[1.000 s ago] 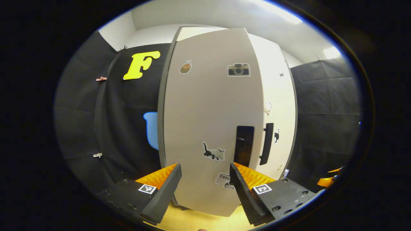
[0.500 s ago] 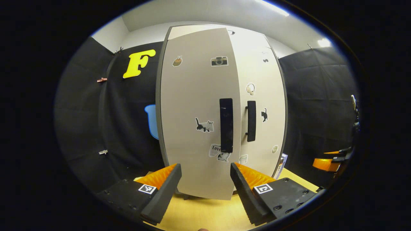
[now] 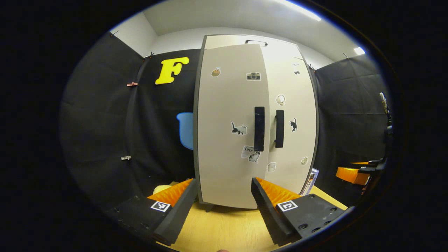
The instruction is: Grab one shoe with the right hand and put it into the shoe cabinet, grab the other shoe with the left hand and put it into the shoe cabinet; then close the right door with the right hand and the left door with the left hand.
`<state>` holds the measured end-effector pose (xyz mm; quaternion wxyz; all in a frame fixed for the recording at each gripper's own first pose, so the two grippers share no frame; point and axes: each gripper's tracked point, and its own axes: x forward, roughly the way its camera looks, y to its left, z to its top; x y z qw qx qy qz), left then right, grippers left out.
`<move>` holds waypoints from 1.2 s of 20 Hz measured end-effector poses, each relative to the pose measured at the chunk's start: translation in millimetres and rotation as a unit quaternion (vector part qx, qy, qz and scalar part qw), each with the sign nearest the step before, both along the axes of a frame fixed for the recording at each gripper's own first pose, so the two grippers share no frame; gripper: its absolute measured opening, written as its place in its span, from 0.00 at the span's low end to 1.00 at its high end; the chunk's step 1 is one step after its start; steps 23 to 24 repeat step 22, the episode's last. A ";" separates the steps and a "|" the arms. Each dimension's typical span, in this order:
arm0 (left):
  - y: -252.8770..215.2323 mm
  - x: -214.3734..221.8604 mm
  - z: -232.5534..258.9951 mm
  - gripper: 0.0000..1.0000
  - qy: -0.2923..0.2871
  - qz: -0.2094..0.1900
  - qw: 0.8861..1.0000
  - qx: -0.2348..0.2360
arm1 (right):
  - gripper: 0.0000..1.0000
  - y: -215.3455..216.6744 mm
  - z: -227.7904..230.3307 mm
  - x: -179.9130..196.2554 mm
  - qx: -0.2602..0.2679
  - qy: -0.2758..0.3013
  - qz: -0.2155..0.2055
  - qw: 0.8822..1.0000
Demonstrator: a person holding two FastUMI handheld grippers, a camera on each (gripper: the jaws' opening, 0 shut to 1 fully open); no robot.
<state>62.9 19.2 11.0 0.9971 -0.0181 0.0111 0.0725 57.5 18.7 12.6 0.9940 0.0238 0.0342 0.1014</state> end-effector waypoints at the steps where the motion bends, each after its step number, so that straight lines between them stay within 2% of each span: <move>1: -0.9 -4.9 -6.8 0.95 0.006 0.004 1.000 0.003 | 0.98 2.2 -3.4 -3.8 -0.006 0.001 0.003 1.000; 4: -3.2 -16.7 -20.5 0.95 0.020 0.008 1.000 0.012 | 0.99 8.3 -17.8 -15.2 -0.015 0.013 0.014 1.000; 11: -9.7 -31.0 -29.7 0.95 0.023 0.013 1.000 -0.007 | 0.98 15.8 -32.4 -40.2 -0.024 0.023 0.032 0.999; 18: -14.1 -42.8 -38.3 0.95 0.042 -0.009 0.999 0.014 | 0.98 7.0 -26.1 -51.4 -0.037 0.000 0.012 0.999; 24: -12.9 -53.4 -36.5 0.95 0.038 -0.018 0.999 0.019 | 0.98 15.4 -27.2 -60.9 -0.036 -0.009 0.013 0.999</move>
